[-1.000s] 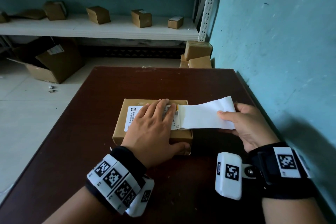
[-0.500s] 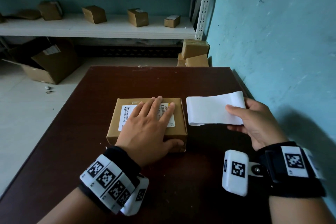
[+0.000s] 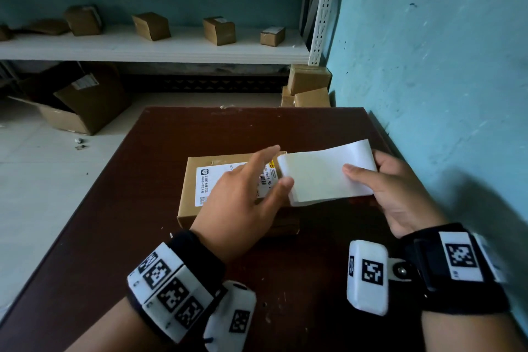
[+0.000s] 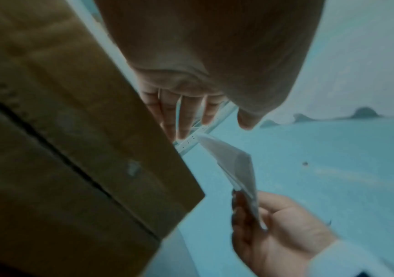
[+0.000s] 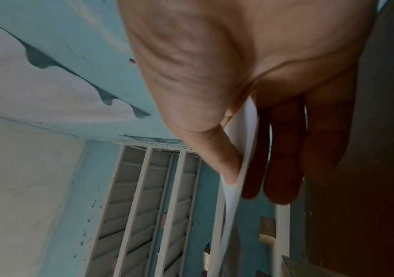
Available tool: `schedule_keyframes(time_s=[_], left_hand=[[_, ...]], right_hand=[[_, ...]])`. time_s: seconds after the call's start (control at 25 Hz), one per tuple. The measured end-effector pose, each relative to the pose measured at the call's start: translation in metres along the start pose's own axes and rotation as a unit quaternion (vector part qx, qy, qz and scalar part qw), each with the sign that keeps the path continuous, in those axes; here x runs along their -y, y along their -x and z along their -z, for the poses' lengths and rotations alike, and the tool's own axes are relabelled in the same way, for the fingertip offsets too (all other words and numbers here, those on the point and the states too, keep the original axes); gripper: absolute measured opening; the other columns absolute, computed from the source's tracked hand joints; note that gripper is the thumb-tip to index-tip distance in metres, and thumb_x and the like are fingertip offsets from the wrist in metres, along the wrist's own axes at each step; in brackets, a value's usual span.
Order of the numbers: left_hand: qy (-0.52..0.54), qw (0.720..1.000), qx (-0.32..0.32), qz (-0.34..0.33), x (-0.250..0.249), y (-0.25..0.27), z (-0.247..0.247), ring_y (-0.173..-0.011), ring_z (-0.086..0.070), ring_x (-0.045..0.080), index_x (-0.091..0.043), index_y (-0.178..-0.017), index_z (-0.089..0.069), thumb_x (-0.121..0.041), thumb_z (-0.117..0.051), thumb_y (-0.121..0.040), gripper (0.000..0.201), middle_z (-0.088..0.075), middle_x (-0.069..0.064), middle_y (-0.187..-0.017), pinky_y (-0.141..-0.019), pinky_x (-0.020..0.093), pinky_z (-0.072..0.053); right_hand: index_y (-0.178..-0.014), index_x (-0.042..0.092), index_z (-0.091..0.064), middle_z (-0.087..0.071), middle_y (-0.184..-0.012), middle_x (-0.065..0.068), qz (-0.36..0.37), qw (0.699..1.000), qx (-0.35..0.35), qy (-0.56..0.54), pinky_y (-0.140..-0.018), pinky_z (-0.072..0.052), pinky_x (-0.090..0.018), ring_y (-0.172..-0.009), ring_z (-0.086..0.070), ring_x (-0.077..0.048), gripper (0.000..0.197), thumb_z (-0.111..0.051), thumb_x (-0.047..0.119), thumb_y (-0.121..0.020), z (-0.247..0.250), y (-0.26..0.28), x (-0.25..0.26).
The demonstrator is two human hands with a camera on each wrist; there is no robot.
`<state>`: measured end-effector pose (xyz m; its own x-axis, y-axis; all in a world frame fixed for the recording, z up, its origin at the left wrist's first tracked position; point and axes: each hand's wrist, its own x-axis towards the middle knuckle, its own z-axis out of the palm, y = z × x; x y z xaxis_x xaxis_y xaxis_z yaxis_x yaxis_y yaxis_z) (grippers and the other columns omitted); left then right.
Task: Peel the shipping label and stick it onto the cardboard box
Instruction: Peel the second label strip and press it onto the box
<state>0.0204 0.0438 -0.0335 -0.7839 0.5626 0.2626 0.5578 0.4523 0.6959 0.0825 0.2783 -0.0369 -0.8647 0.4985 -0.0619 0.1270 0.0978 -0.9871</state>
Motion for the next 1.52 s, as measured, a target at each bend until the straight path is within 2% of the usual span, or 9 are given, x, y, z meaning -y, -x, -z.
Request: schedule_keyframes(time_s=[0.08,0.2,0.44,0.68,0.92,1.12,1.24,1.32,1.52], left_hand=[[0.095,0.993,-0.005,0.064,-0.006,-0.002,-0.001,-0.103,-0.067,0.001,-0.034,-0.143,-0.039,-0.068,-0.045,-0.085,0.068,-0.072,-0.006,-0.117,-0.081,0.024,-0.056],[0.194,0.973,-0.006,0.128,-0.006,-0.008,0.003,-0.088,-0.072,0.002,-0.030,-0.131,-0.051,-0.036,-0.067,-0.091,0.044,-0.078,-0.004,-0.096,-0.073,0.026,-0.060],[0.280,0.946,-0.019,0.163,-0.007,-0.010,0.008,-0.077,-0.075,0.012,-0.027,-0.118,-0.059,-0.015,-0.071,-0.089,0.033,-0.079,-0.002,-0.087,-0.058,0.031,-0.058],[0.345,0.921,0.024,0.180,-0.020,-0.005,0.000,-0.083,-0.076,0.021,-0.023,-0.122,-0.057,-0.010,-0.067,-0.092,0.034,-0.078,0.007,-0.092,-0.058,0.037,-0.060],[0.420,0.884,-0.066,0.194,-0.029,-0.004,-0.027,-0.087,-0.075,0.021,-0.021,-0.121,-0.056,-0.008,-0.065,-0.094,0.032,-0.075,0.008,-0.104,-0.060,0.036,-0.060],[0.477,0.852,-0.017,0.216,-0.038,-0.007,-0.040,-0.100,-0.072,0.023,-0.017,-0.128,-0.049,-0.009,-0.061,-0.096,0.035,-0.072,0.011,-0.112,-0.071,0.040,-0.062],[0.393,0.901,0.048,0.176,-0.033,-0.008,-0.038,-0.100,-0.072,0.019,-0.021,-0.133,-0.046,-0.016,-0.061,-0.096,0.040,-0.071,0.005,-0.116,-0.066,0.037,-0.062],[0.297,0.944,0.049,0.133,-0.028,-0.010,-0.029,-0.082,-0.073,0.013,-0.024,-0.125,-0.052,-0.019,-0.061,-0.096,0.031,-0.071,-0.001,-0.112,-0.053,0.026,-0.055],[0.187,0.980,0.002,0.068,-0.013,-0.006,-0.006,-0.052,-0.058,0.004,-0.027,-0.099,-0.069,-0.014,-0.059,-0.096,0.016,-0.075,-0.005,-0.089,-0.054,0.017,-0.046]], right_hand=[[-0.110,0.022,-0.071,-0.077,-0.102,0.000,0.009,0.999,0.033,0.018,-0.087,-0.057,-0.044,-0.101,-0.071,-0.024,0.024,-0.074,0.022,-0.086,-0.005,0.001,0.001],[-0.107,0.025,-0.070,-0.077,-0.101,0.002,0.023,0.997,0.068,0.016,-0.089,-0.056,-0.042,-0.099,-0.072,-0.020,0.025,-0.075,0.027,-0.083,-0.009,0.005,0.006],[-0.102,0.016,-0.070,-0.076,-0.094,-0.007,0.024,0.996,0.081,-0.026,-0.065,-0.058,-0.035,-0.085,-0.072,-0.022,0.047,-0.064,0.056,-0.077,-0.015,0.009,0.014],[-0.099,0.024,-0.072,-0.076,-0.096,-0.003,0.015,0.999,0.002,-0.030,-0.072,-0.055,-0.038,-0.094,-0.071,-0.026,0.015,-0.065,0.036,-0.093,-0.008,0.000,0.002],[-0.124,0.017,-0.059,-0.072,-0.111,-0.009,-0.053,0.984,0.021,-0.168,-0.060,-0.057,-0.034,-0.095,-0.073,-0.025,0.052,-0.074,0.043,-0.081,-0.006,0.002,0.008],[-0.118,0.013,-0.067,-0.075,-0.112,-0.009,-0.064,0.984,-0.009,-0.165,-0.085,-0.056,-0.043,-0.106,-0.070,-0.028,0.026,-0.064,0.009,-0.092,-0.003,-0.001,-0.002],[-0.102,0.020,-0.068,-0.074,-0.105,0.000,-0.023,0.996,-0.082,-0.008,-0.087,-0.054,-0.038,-0.100,-0.068,-0.019,0.021,-0.063,0.005,-0.088,0.010,-0.008,-0.007],[-0.098,0.020,-0.065,-0.071,-0.099,0.002,-0.009,0.981,-0.116,0.154,-0.079,-0.049,-0.030,-0.093,-0.066,-0.018,0.021,-0.058,0.003,-0.086,0.026,-0.013,-0.013],[-0.108,0.014,-0.064,-0.069,-0.106,-0.008,-0.109,0.916,-0.028,0.384,-0.088,-0.055,-0.041,-0.096,-0.065,-0.028,0.027,-0.057,0.006,-0.083,0.053,-0.030,-0.046]])
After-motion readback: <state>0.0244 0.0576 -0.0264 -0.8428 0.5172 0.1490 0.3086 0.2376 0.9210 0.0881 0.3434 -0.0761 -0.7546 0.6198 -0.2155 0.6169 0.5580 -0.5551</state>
